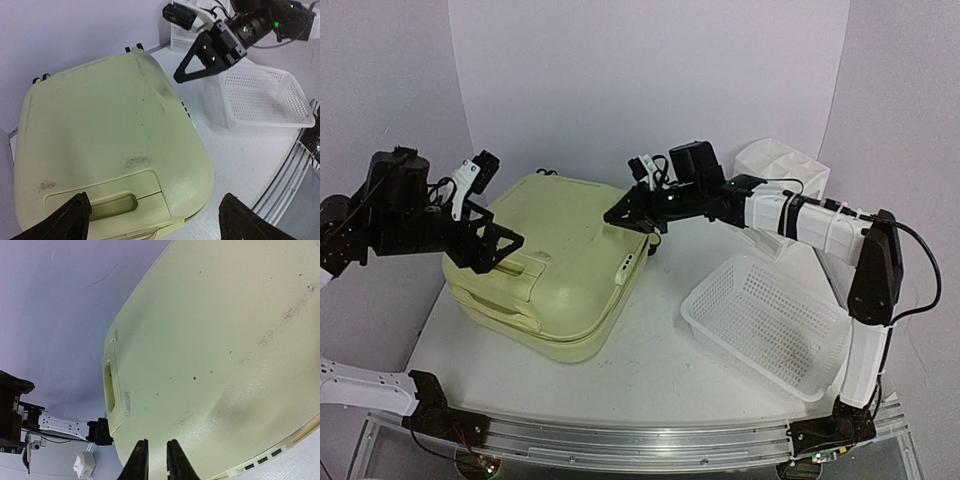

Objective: Open, take out, and arrange the luggage
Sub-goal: Move the zipper to the corner of the board.

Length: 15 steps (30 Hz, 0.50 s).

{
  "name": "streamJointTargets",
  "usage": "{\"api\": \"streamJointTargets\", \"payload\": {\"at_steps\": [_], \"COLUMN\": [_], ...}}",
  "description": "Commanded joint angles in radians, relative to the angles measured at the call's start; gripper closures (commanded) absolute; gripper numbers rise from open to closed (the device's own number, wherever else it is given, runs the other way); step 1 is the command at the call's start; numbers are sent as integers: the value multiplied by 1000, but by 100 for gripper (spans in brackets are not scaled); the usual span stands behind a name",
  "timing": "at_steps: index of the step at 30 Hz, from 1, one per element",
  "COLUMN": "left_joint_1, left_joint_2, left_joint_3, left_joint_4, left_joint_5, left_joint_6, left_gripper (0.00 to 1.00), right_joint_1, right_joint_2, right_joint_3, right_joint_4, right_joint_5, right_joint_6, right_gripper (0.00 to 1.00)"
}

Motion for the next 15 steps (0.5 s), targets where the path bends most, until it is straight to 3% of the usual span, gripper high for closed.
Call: {"api": "streamJointTargets", "payload": {"at_steps": [1, 4, 7, 10, 15], "left_joint_1": [-4, -4, -4, -4, -4], "left_joint_2": [-61, -93, -149, -233, -340], "left_joint_3": [-89, -130, -179, -271, -423], "left_joint_4": [-20, -28, -59, -69, -79], "left_joint_5": [-51, -147, -211, -228, -237], "left_joint_6": [-16, -238, -571, -911, -1236], "left_gripper": [11, 9, 1, 0, 0], "right_joint_1": [2, 1, 1, 1, -1], "right_joint_2": [-83, -123, -155, -179, -205], "right_joint_3": [-81, -149, -195, -220, -238], "right_joint_4": [7, 0, -2, -2, -4], "right_joint_5": [121, 171, 208, 236, 259], "right_joint_6": [2, 5, 0, -8, -24], "right_gripper": [79, 76, 76, 76, 76]}}
